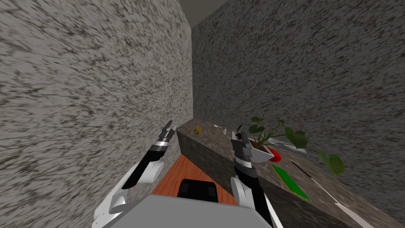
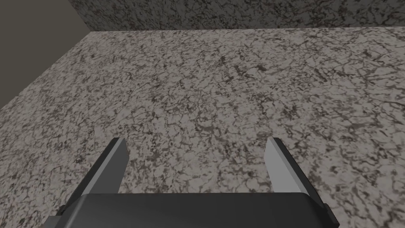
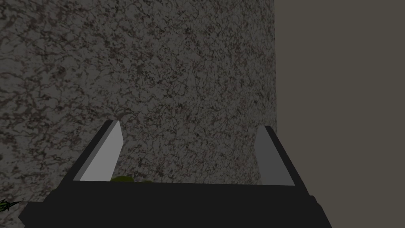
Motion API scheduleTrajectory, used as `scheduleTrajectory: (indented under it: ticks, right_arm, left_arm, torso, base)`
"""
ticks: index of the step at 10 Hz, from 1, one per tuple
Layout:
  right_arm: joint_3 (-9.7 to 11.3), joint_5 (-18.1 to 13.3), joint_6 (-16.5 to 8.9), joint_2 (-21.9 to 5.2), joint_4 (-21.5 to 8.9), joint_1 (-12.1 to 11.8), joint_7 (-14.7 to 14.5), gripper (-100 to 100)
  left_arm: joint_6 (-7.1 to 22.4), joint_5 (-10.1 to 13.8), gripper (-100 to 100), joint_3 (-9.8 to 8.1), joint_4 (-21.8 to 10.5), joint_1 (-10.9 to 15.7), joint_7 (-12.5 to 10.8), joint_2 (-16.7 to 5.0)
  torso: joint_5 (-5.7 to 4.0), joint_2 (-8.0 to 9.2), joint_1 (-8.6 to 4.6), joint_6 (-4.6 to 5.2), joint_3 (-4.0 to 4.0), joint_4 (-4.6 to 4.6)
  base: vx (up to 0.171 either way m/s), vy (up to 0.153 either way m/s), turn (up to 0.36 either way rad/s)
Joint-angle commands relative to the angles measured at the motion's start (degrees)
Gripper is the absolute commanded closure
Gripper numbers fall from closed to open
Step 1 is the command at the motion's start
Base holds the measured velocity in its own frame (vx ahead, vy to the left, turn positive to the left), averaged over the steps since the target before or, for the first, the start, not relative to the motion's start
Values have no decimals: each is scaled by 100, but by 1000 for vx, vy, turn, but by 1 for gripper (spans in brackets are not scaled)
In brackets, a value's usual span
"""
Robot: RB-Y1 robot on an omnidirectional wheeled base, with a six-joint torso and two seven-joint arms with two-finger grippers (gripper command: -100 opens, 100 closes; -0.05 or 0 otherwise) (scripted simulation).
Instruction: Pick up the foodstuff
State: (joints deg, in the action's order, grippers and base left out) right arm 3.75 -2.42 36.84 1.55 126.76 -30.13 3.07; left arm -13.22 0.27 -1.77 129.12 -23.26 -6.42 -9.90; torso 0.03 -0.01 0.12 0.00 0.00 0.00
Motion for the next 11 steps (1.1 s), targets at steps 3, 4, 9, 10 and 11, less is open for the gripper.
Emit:
scheduleTrajectory:
  ticks: [3,4,9,10,11]
  right_arm:
    - [0,0,0,0,0,0,0,0]
    - [0,0,0,0,0,0,0,0]
    - [0,0,0,0,0,0,0,0]
    - [0,0,0,0,0,0,0,0]
    - [0,0,0,0,0,0,0,0]
  left_arm:
    - [476,160,-100,-16,-17,149,-437,-148]
    - [709,272,-100,-21,-45,258,-657,-227]
    - [1416,512,-100,-28,-109,492,-1335,-361]
    - [1609,637,-100,-30,-143,616,-1527,-418]
    - [1754,637,-100,-30,-143,616,-1652,-418]
  torso:
    - [0,1,1,0,0,0]
    - [0,0,-1,0,0,0]
    - [1,-2,3,0,-1,-1]
    - [1,-3,1,0,-2,-1]
    - [0,-3,0,0,-2,-1]
  base:
    - [-3,30,3]
    - [-4,30,6]
    - [3,33,-2]
    - [4,30,-6]
    - [2,28,-7]
